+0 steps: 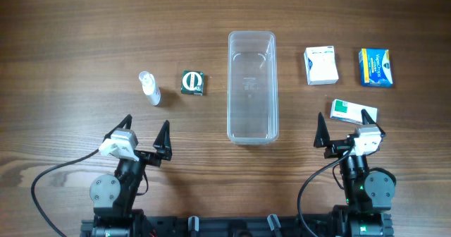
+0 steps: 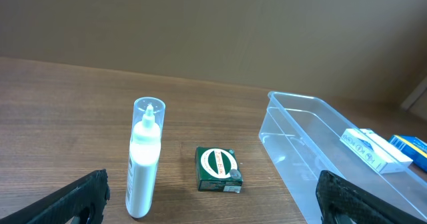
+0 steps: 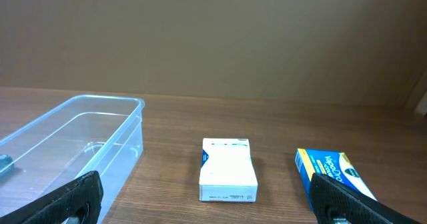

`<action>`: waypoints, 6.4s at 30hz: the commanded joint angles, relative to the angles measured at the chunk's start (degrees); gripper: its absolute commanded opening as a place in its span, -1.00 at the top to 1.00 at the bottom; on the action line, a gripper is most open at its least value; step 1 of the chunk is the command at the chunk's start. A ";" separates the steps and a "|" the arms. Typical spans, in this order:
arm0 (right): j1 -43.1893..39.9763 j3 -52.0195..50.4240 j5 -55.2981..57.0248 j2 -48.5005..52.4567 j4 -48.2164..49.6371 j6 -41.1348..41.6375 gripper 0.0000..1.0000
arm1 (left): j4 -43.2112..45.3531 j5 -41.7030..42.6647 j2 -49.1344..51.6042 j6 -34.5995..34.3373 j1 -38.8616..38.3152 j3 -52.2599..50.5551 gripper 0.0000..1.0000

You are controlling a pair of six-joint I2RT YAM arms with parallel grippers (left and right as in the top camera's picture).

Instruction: Pack container

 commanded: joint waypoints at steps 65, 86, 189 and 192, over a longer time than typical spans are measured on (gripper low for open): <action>0.79 81.46 7.17 112.83 -37.11 0.68 -0.99 | -0.11 0.26 0.13 0.87 0.37 -0.26 -1.00; 2.67 80.15 8.52 115.78 -32.92 -2.34 -0.99 | -0.11 0.26 0.13 0.90 0.37 -0.26 -0.99; -19.67 96.65 2.14 122.36 -42.84 -16.15 -0.99 | -0.13 0.26 0.13 0.87 0.37 -0.26 -1.00; -19.67 96.65 2.14 124.96 -42.64 -13.70 -0.99 | -0.11 0.26 0.13 0.87 0.37 -0.26 -1.00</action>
